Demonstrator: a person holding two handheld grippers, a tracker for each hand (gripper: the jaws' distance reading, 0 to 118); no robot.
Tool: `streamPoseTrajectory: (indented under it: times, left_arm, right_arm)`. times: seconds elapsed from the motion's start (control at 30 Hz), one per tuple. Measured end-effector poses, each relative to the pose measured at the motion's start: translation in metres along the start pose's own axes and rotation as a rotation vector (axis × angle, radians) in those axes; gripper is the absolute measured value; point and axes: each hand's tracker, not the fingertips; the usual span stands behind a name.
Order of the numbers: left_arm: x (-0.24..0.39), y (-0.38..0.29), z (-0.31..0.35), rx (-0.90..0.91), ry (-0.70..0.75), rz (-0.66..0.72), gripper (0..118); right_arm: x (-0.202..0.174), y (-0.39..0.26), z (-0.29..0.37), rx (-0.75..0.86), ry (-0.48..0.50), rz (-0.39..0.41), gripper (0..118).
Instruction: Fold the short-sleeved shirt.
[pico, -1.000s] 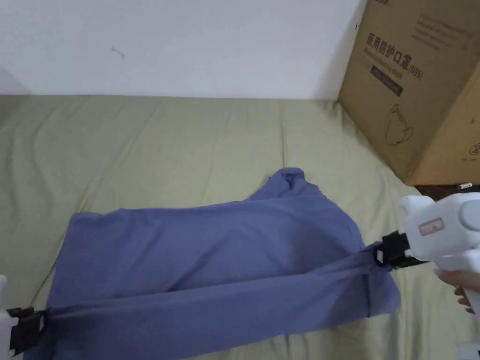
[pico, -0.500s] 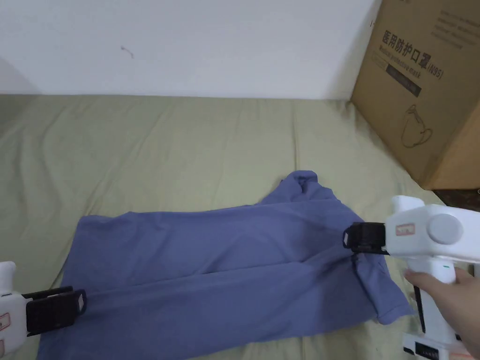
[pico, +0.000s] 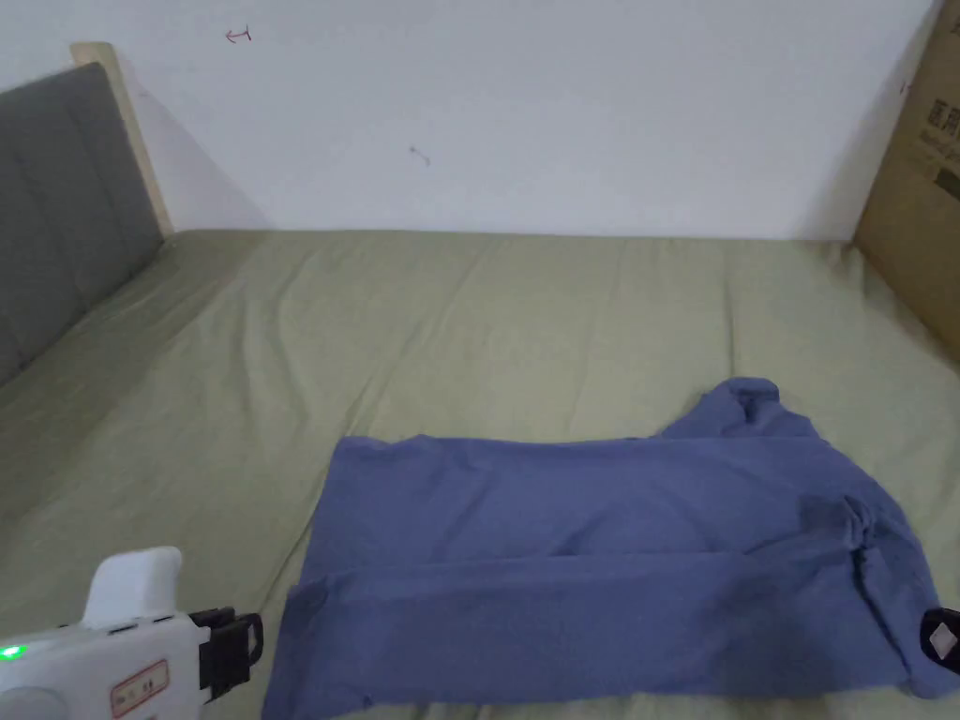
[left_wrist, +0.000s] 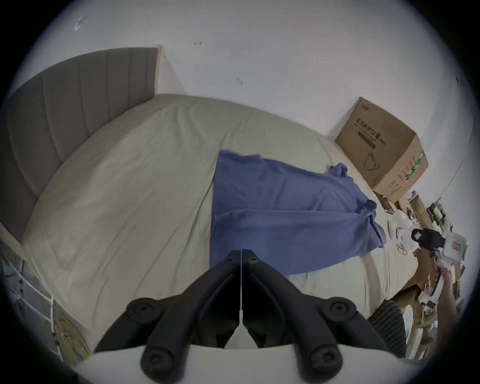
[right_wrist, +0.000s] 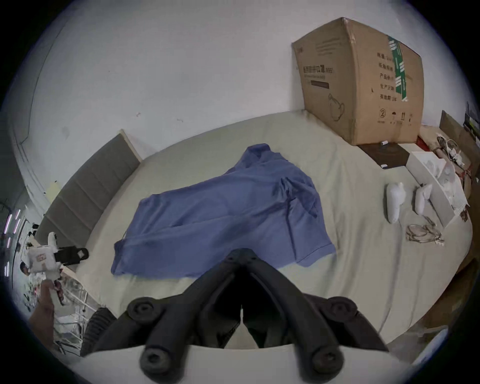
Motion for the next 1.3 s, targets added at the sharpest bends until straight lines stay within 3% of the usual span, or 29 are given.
streamPoseTrajectory:
  times: [0.07, 0.13, 0.17, 0.27, 0.3, 0.37, 0.43, 0.53, 0.57, 0.63, 0.7, 0.73, 0.77, 0.8, 0.83, 1.0, 1.07, 1.1, 1.13, 1.17, 1.2, 1.23, 1.3]
  left_arm:
    - [-0.009, 0.000, -0.026, -0.093, 0.011, 0.043, 0]
    - [-0.017, -0.004, -0.055, -0.149, 0.037, 0.068, 11]
    - [-0.021, -0.006, -0.067, -0.164, 0.058, 0.083, 25]
    - [-0.023, -0.013, -0.096, -0.187, 0.064, 0.141, 109]
    - [-0.023, -0.016, -0.106, -0.196, 0.071, 0.143, 117]
    - [-0.021, -0.025, -0.122, -0.205, 0.096, 0.121, 118]
    - [-0.006, -0.031, -0.128, -0.257, 0.146, 0.017, 116]
    - [0.014, -0.034, -0.119, -0.198, 0.180, -0.183, 88]
    - [0.018, -0.034, -0.113, -0.169, 0.174, -0.212, 88]
    - [0.022, -0.033, -0.103, -0.142, 0.075, -0.177, 3]
    - [0.033, -0.020, -0.080, -0.130, 0.076, -0.161, 3]
    - [0.033, -0.018, -0.076, -0.123, 0.075, -0.164, 3]
    - [0.033, -0.017, -0.072, -0.109, 0.077, -0.159, 3]
    - [0.037, -0.007, -0.065, -0.095, 0.079, -0.162, 3]
    - [0.035, -0.004, -0.063, -0.092, 0.073, -0.158, 3]
    - [0.035, 0.006, -0.062, -0.080, 0.088, -0.157, 3]
    - [0.037, 0.009, -0.065, -0.086, 0.095, -0.160, 3]
    - [0.039, 0.007, -0.066, -0.092, 0.096, -0.160, 3]
    - [0.041, 0.006, -0.066, -0.096, 0.095, -0.158, 3]
    - [0.042, 0.005, -0.067, -0.098, 0.096, -0.160, 3]
    - [0.040, 0.006, -0.068, -0.100, 0.097, -0.163, 3]
    - [0.040, 0.006, -0.068, -0.103, 0.097, -0.165, 3]
    - [0.041, 0.006, -0.069, -0.109, 0.088, -0.160, 3]
  right_arm:
    - [0.001, 0.000, -0.005, -0.022, 0.018, 0.004, 0]
    - [0.004, 0.000, -0.011, -0.038, 0.012, 0.002, 0]
    - [0.007, 0.000, -0.013, -0.041, 0.011, 0.001, 0]
    - [0.013, 0.001, -0.016, -0.062, 0.027, -0.010, 0]
    - [0.015, 0.002, -0.017, -0.066, 0.027, -0.008, 0]
    - [0.019, 0.002, -0.021, -0.074, 0.008, 0.005, 0]
    - [0.024, 0.003, -0.023, -0.075, -0.014, 0.013, 0]
    - [0.040, 0.009, -0.034, -0.066, -0.088, 0.016, 0]
    - [0.045, 0.011, -0.039, -0.071, -0.128, 0.020, 0]
    - [0.065, 0.016, -0.058, -0.101, -0.162, 0.004, 0]
    - [0.080, 0.021, -0.076, -0.136, -0.169, -0.019, 0]
    - [0.089, 0.024, -0.090, -0.178, -0.186, -0.006, 10]
    - [0.096, 0.026, -0.103, -0.222, -0.206, 0.008, 45]
    - [0.104, 0.026, -0.117, -0.277, -0.220, 0.013, 99]
    - [0.113, 0.025, -0.131, -0.313, -0.233, -0.009, 115]
    - [0.144, 0.021, -0.175, -0.423, -0.256, -0.119, 112]
    - [0.150, 0.020, -0.182, -0.450, -0.260, -0.126, 99]
    - [0.145, 0.020, -0.179, -0.459, -0.300, -0.077, 94]
    - [0.140, 0.023, -0.173, -0.433, -0.270, -0.031, 81]
    - [0.135, 0.026, -0.168, -0.423, -0.266, 0.012, 56]
    - [0.128, 0.027, -0.161, -0.421, -0.298, 0.067, 7]
    - [0.123, 0.028, -0.155, -0.425, -0.308, 0.116, 5]
    - [0.126, 0.030, -0.144, -0.433, -0.268, 0.097, 5]
